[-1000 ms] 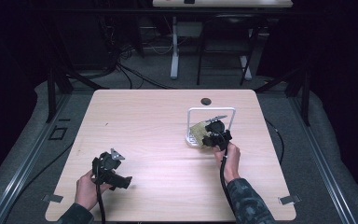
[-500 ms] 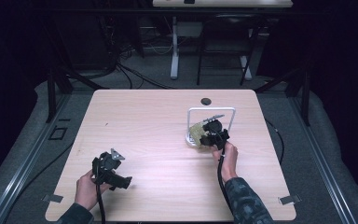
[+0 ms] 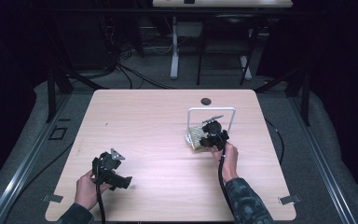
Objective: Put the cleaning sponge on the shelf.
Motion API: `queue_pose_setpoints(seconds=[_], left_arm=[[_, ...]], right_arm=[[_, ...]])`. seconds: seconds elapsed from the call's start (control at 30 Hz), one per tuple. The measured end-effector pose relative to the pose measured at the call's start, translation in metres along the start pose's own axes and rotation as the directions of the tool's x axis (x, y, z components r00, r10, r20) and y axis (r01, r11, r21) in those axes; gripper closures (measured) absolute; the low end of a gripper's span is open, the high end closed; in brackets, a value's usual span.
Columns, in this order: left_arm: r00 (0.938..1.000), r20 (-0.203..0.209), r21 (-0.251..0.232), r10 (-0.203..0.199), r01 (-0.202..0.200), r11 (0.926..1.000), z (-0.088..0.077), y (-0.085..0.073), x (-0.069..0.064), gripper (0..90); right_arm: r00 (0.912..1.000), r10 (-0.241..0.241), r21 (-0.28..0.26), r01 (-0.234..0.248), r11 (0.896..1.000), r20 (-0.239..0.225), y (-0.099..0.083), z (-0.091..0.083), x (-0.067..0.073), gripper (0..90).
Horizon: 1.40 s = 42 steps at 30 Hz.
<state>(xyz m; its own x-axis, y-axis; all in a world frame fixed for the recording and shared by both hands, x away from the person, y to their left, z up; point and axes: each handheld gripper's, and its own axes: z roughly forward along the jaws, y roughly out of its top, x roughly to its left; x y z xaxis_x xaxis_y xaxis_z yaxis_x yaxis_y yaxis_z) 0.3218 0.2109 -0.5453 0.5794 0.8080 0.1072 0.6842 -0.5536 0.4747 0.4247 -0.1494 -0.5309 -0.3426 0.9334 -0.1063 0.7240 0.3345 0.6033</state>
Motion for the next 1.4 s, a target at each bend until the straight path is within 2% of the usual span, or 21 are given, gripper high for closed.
queue_pose_setpoints(seconds=[0.4,0.57,0.63,0.7,0.83,1.13,1.4], left_arm=[[1.0,-0.002,0.0,0.0,0.0,1.0,0.0,0.0,0.0,1.1],[1.0,0.003,0.001,0.0,0.0,1.0,0.001,0.001,-0.001,1.1],[1.0,0.003,0.002,0.002,-0.002,1.0,0.001,0.001,-0.001,1.1],[1.0,0.002,0.001,0.001,-0.001,1.0,0.001,0.002,-0.002,1.1],[1.0,0.004,0.001,0.004,-0.004,1.0,0.001,0.002,-0.002,1.1],[1.0,0.001,0.0,0.004,-0.004,1.0,0.001,0.002,-0.003,1.1],[1.0,0.002,0.003,0.009,-0.009,1.0,0.001,0.002,-0.003,1.0]], right_arm=[[0.9996,-0.014,-0.031,0.013,0.999,-0.024,-0.001,-0.012,-0.004,39.1],[0.9987,-0.016,-0.049,0.014,0.999,-0.048,-0.003,-0.022,-0.005,36.4],[0.9978,-0.014,-0.054,0.01,0.999,-0.064,-0.005,-0.028,-0.006,35.6],[0.9946,-0.015,-0.069,0.008,0.998,-0.102,-0.006,-0.034,-0.007,33.9],[0.9914,-0.017,-0.091,0.005,0.996,-0.13,-0.009,-0.046,-0.01,30.6],[0.9844,-0.065,-0.112,0.047,0.993,-0.163,-0.017,-0.072,-0.013,25.5],[0.9787,-0.108,-0.123,0.087,0.989,-0.175,-0.026,-0.094,-0.013,20.4]])
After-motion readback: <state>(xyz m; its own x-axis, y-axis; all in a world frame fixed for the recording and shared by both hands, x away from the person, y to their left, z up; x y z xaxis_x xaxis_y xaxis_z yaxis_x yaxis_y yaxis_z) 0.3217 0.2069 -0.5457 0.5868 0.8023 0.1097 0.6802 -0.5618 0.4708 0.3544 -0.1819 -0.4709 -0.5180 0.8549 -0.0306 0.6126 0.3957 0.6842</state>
